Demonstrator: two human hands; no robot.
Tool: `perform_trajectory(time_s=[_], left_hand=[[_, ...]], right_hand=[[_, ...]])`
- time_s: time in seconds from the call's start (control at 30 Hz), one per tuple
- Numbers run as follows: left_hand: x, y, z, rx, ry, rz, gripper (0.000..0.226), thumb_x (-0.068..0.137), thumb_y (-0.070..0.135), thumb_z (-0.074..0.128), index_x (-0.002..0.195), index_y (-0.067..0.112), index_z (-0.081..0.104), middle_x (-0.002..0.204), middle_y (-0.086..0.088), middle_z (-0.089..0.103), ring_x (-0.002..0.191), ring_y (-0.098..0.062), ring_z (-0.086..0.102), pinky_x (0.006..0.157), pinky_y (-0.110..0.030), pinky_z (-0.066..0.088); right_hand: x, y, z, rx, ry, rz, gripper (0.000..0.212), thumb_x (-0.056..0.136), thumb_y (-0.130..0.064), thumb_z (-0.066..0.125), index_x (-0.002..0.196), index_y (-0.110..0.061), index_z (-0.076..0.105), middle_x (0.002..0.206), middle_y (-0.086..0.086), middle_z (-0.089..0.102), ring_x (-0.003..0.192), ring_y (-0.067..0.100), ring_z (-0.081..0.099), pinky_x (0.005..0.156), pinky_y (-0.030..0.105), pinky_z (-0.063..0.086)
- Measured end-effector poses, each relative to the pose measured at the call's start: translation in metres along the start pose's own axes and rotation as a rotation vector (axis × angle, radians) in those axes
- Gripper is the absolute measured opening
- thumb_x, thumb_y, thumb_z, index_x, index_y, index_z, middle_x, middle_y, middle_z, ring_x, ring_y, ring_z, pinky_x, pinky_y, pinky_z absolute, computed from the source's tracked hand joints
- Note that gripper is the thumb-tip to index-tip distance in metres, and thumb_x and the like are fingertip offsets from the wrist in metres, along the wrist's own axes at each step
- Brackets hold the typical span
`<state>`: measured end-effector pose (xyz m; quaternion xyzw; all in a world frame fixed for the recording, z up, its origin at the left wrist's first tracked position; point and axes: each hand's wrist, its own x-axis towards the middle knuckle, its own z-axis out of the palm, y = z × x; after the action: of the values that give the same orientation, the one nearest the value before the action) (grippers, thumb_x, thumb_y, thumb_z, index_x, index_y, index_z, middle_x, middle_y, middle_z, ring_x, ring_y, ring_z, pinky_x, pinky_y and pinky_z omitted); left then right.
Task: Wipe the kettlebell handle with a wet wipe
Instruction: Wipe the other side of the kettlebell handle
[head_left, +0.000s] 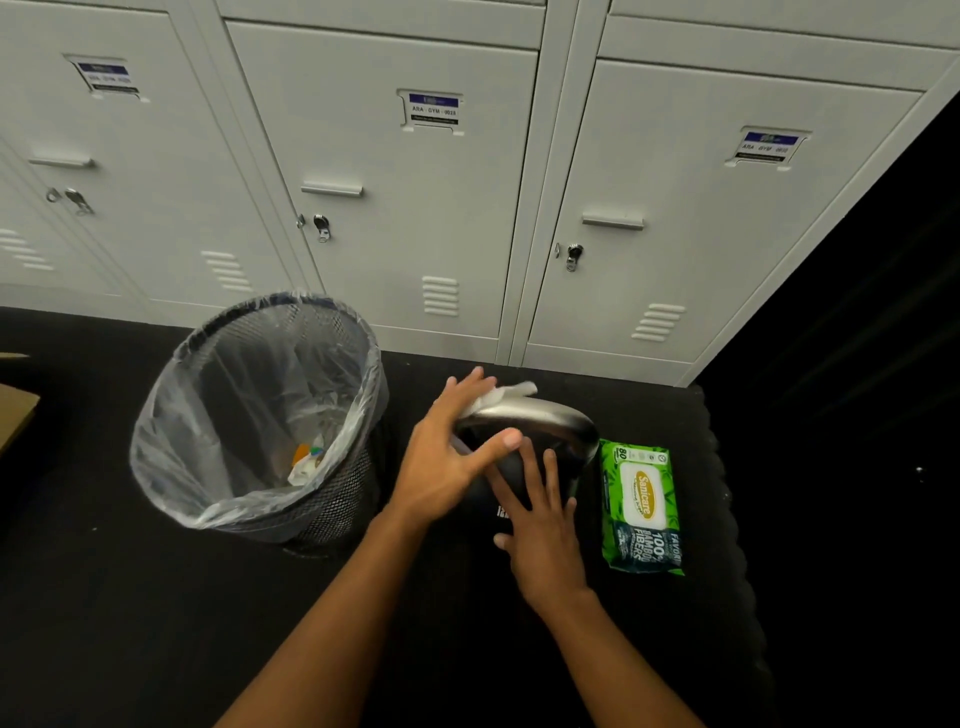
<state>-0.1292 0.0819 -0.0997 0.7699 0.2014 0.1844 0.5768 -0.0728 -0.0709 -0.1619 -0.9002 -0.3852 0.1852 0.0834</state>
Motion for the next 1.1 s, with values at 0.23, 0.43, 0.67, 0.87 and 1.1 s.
perform_trajectory(time_s=[0.23,0.43,0.67,0.87,1.1], left_hand=[[0.014,0.016,0.000,-0.173,0.414,-0.042,0.026,0.103,0.017,0.054,0.126,0.021,0.064,0.117,0.002,0.073,0.108,-0.010,0.068,0.097,-0.036,0.054],[0.037,0.005,0.006,0.417,0.016,-0.006,0.038,0.103,0.038,0.032,0.092,0.023,0.065,0.089,0.001,0.065,0.083,-0.016,0.059,0.077,-0.039,0.046],[0.044,0.019,0.019,0.726,-0.070,0.175,0.038,0.106,0.040,0.028,0.093,0.023,0.060,0.086,0.004,0.055,0.078,-0.014,0.049,0.074,-0.035,0.040],[0.013,-0.017,0.020,0.413,0.050,0.113,0.043,0.103,0.051,0.028,0.135,0.037,0.052,0.126,0.008,0.047,0.117,-0.010,0.041,0.099,-0.022,0.032],[0.015,-0.015,0.008,0.044,0.058,-0.135,0.036,0.105,0.048,0.038,0.139,0.047,0.049,0.144,0.012,0.052,0.135,0.000,0.044,0.115,-0.029,0.034]], right_hand=[[0.000,-0.001,0.000,-0.007,0.001,-0.002,0.111,0.092,-0.021,0.067,0.142,-0.061,-0.024,0.152,-0.011,-0.047,0.142,0.026,-0.041,0.118,0.067,0.008],[0.000,-0.001,-0.001,-0.011,-0.003,0.000,0.109,0.091,-0.022,0.067,0.146,-0.058,-0.019,0.152,-0.011,-0.047,0.142,0.026,-0.042,0.117,0.067,0.007],[0.001,0.000,0.002,-0.034,-0.022,0.011,0.107,0.092,-0.026,0.066,0.138,-0.059,-0.025,0.152,-0.009,-0.047,0.141,0.026,-0.042,0.118,0.067,0.011],[-0.002,-0.002,-0.001,-0.026,0.005,-0.003,0.114,0.092,-0.023,0.066,0.134,-0.062,-0.031,0.153,-0.010,-0.046,0.142,0.025,-0.042,0.119,0.066,0.009],[0.000,-0.003,-0.002,-0.011,-0.004,0.007,0.110,0.092,-0.022,0.066,0.143,-0.060,-0.023,0.153,-0.009,-0.046,0.142,0.026,-0.041,0.118,0.067,0.009]])
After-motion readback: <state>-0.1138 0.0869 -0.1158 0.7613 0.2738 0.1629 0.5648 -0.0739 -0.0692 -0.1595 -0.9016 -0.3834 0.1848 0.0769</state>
